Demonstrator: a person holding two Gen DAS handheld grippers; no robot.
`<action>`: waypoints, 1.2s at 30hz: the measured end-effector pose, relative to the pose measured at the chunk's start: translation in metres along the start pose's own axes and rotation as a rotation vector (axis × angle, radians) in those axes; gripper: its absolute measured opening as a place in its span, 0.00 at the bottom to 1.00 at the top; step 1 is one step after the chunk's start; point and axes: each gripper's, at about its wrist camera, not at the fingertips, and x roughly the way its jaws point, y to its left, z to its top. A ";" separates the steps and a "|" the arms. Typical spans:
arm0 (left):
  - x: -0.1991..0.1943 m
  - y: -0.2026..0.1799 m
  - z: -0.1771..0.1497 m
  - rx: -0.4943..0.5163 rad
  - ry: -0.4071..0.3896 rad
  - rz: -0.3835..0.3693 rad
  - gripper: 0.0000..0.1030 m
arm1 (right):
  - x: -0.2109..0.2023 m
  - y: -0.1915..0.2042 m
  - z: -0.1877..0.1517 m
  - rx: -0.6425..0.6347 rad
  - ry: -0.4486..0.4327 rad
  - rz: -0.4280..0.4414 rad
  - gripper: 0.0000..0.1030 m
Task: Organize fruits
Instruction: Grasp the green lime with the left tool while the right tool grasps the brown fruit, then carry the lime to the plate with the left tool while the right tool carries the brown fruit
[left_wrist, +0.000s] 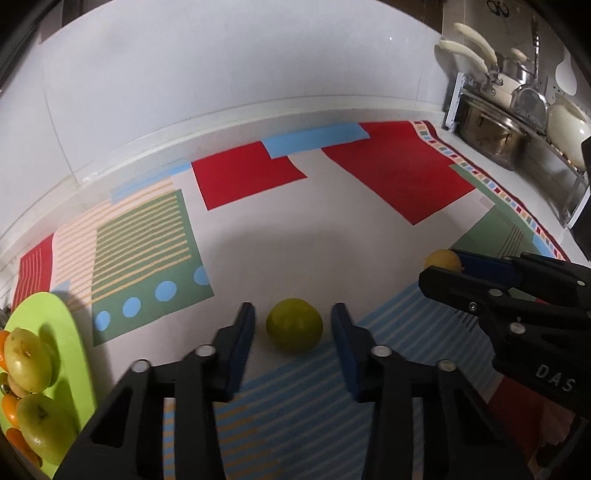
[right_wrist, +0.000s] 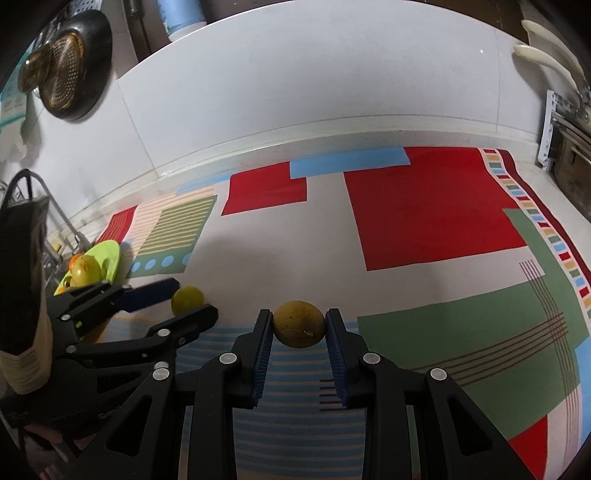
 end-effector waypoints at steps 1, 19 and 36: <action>0.001 0.000 0.000 0.002 0.003 -0.004 0.30 | 0.001 0.000 0.000 0.002 -0.001 0.002 0.29; -0.064 0.010 -0.020 -0.078 -0.055 0.039 0.28 | -0.022 0.026 0.002 -0.049 -0.028 0.082 0.29; -0.155 0.035 -0.081 -0.192 -0.135 0.154 0.28 | -0.074 0.102 -0.018 -0.198 -0.060 0.226 0.29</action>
